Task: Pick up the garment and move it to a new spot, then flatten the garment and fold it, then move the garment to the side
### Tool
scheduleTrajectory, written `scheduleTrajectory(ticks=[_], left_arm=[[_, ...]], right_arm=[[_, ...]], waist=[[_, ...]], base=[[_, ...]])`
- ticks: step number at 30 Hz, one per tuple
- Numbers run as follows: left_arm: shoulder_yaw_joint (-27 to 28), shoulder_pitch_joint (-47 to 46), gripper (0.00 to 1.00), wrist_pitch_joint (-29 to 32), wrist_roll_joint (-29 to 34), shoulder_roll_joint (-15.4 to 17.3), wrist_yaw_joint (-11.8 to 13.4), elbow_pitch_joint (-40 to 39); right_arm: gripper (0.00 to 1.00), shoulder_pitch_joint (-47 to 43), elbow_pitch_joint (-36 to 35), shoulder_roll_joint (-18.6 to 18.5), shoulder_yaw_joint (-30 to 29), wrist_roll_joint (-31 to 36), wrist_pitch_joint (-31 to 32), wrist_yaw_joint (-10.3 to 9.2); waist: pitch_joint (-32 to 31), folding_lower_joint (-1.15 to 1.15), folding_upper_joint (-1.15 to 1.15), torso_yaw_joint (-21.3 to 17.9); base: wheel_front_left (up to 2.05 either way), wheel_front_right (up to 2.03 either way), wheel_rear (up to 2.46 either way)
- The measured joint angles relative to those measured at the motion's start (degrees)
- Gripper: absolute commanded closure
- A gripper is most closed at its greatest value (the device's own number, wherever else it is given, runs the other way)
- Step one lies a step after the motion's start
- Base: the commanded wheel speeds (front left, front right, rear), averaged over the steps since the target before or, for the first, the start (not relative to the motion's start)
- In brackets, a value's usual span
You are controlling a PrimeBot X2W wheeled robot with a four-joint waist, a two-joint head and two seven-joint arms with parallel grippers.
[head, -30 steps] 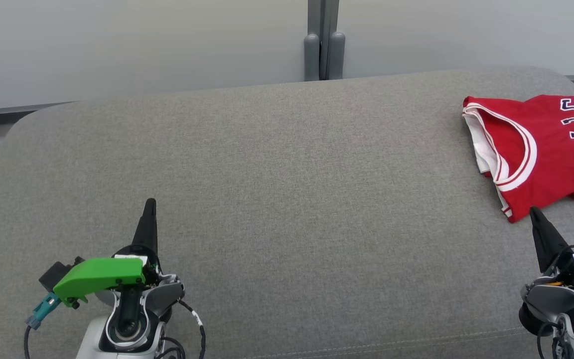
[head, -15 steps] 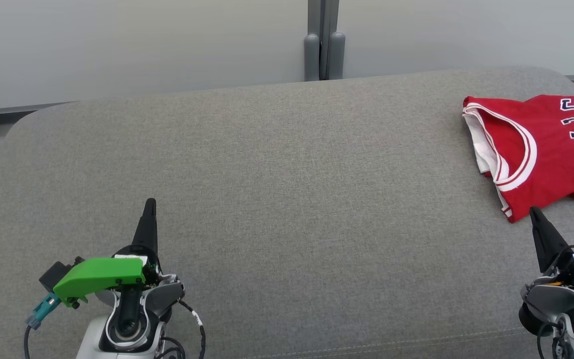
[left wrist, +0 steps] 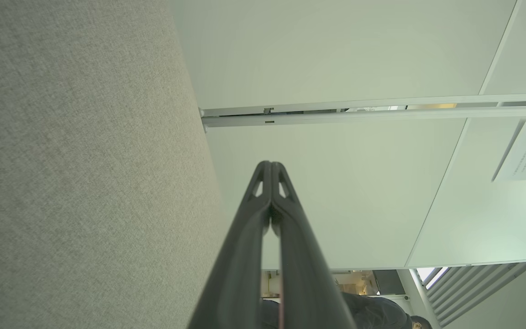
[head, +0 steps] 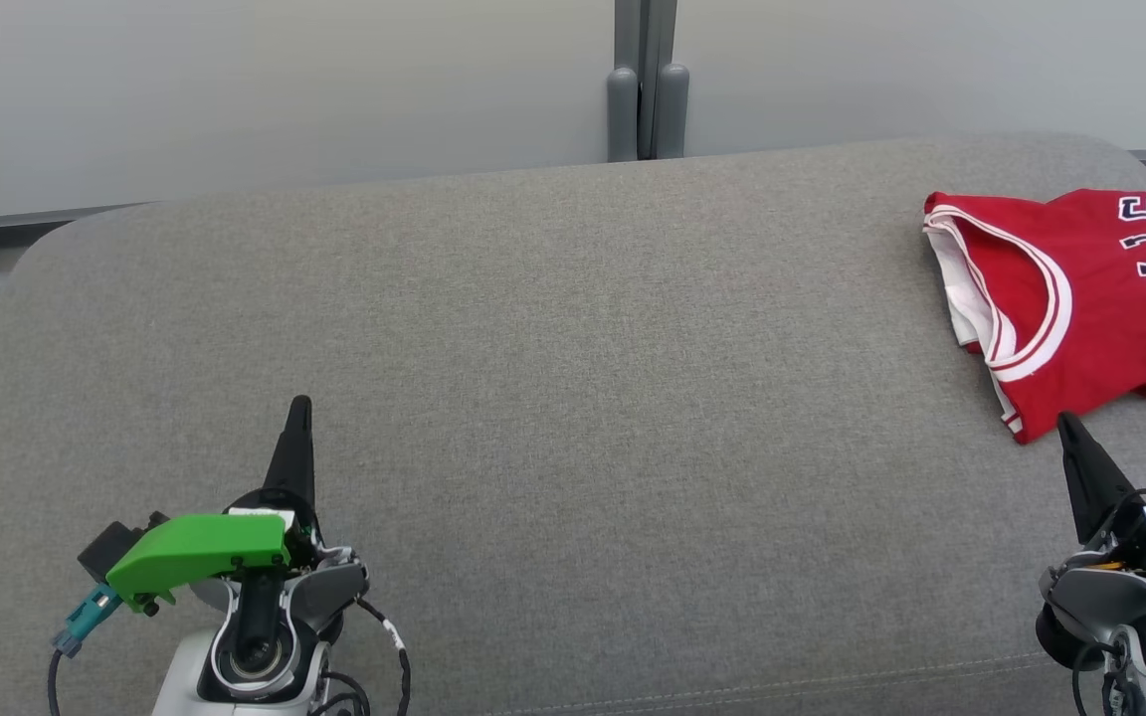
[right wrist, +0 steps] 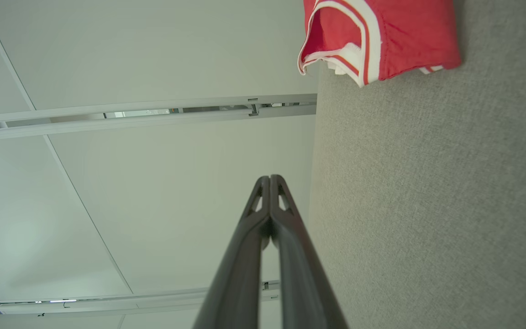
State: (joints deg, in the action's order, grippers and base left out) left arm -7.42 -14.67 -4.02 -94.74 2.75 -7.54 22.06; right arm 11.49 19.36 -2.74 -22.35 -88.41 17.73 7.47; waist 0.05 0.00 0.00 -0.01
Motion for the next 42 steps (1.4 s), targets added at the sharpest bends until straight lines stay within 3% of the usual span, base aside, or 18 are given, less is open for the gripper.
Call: scheduleTrajectory(ticks=[42], left_arm=[[0.0, 0.0, 1.0, 0.0, 0.0, -0.01, 0.0, 0.0]], right_arm=[[1.0, 0.0, 0.0, 0.0, 0.0, 0.0, 0.0, 0.0]], waist=[[0.0, 0.0, 0.0, 0.0]], base=[[0.0, 0.0, 0.0]])
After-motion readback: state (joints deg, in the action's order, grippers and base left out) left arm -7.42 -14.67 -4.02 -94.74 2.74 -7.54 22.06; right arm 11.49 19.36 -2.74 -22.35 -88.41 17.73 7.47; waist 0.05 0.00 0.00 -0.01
